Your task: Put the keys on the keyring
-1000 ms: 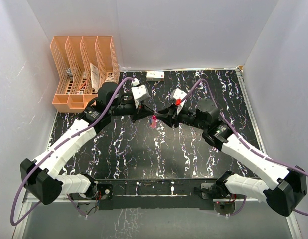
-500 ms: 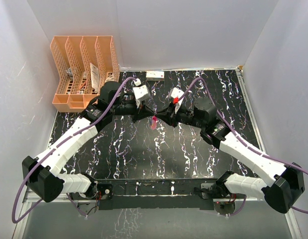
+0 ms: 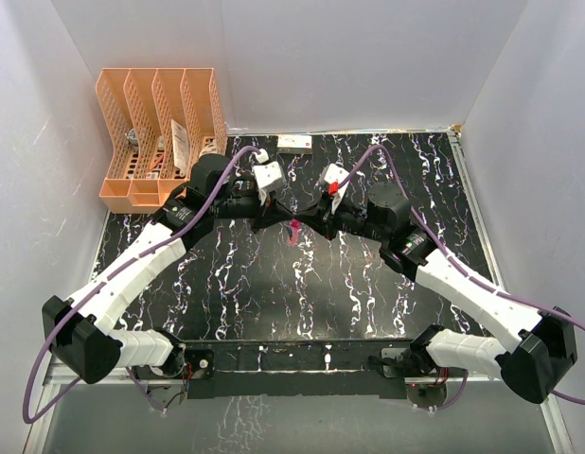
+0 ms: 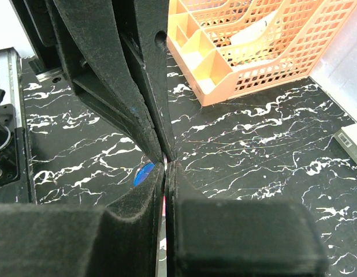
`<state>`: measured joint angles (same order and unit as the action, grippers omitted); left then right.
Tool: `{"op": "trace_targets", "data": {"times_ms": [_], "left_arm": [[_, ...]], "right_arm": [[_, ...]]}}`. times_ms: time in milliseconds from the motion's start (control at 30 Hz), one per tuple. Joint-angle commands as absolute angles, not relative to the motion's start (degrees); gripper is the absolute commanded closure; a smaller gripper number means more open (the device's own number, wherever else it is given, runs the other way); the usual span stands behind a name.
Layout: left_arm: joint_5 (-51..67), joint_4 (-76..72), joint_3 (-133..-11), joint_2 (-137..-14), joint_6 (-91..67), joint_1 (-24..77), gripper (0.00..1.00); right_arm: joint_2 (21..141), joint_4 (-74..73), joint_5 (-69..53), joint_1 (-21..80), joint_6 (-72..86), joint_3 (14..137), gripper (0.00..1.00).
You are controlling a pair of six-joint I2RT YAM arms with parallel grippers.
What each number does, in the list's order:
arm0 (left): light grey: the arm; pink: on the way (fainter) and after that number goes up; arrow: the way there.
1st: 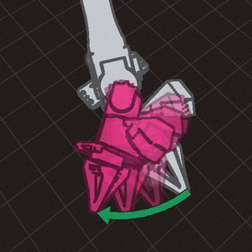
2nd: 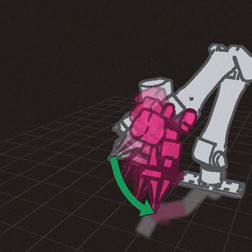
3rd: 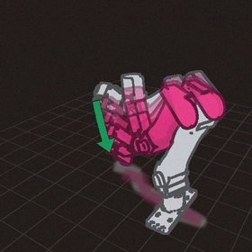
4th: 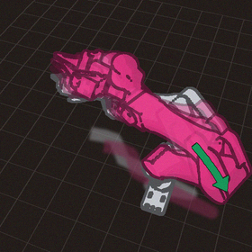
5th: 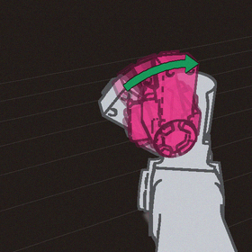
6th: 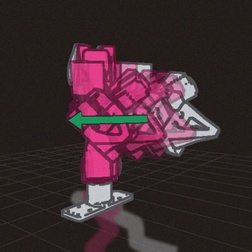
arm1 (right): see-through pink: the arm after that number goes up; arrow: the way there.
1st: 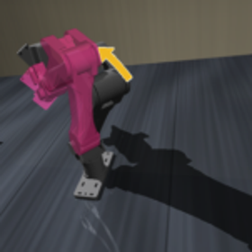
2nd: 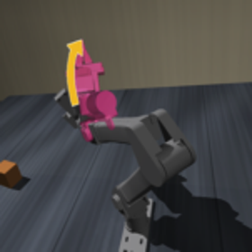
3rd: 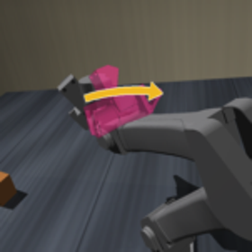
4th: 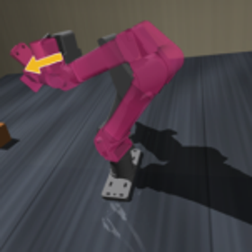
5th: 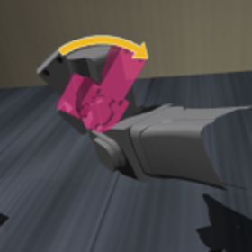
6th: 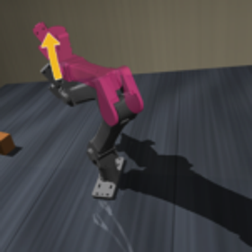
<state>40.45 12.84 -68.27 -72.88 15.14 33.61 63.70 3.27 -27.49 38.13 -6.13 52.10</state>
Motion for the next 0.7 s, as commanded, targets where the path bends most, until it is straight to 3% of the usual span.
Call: {"op": "trace_targets", "data": {"times_ms": [0, 67, 100, 267, 533, 667], "left_arm": [[36.29, 8.19, -69.40, -71.26, 11.74, 34.04, 0.90], [31.82, 4.46, -67.57, -69.70, 9.33, 34.06, 0.72], [30.64, 2.82, -66.59, -68.82, 8.65, 34.03, 0.67], [26.43, -4.45, -61.91, -63.92, 6.16, 34.02, 0.59], [33.54, -19.68, -51.12, -60.45, 0.68, 34.01, 0.57], [35.71, -27.37, -46.87, -60.14, -0.15, 34.04, 0.62]], "right_arm": [[62.62, 8.29, -25.76, 38.26, -5.26, 54.64, 1.00], [62.42, 8.43, -23.95, 38.30, -4.88, 54.55, 1.00], [62.36, 8.39, -22.94, 38.27, -4.70, 54.53, 1.00], [61.19, 10.22, -19.33, 38.31, -3.48, 53.08, 1.00], [59.17, 16.41, -17.30, 38.32, -0.84, 50.27, 1.00], [58.24, 19.04, -16.63, 38.26, 0.59, 49.13, 1.00]]}}
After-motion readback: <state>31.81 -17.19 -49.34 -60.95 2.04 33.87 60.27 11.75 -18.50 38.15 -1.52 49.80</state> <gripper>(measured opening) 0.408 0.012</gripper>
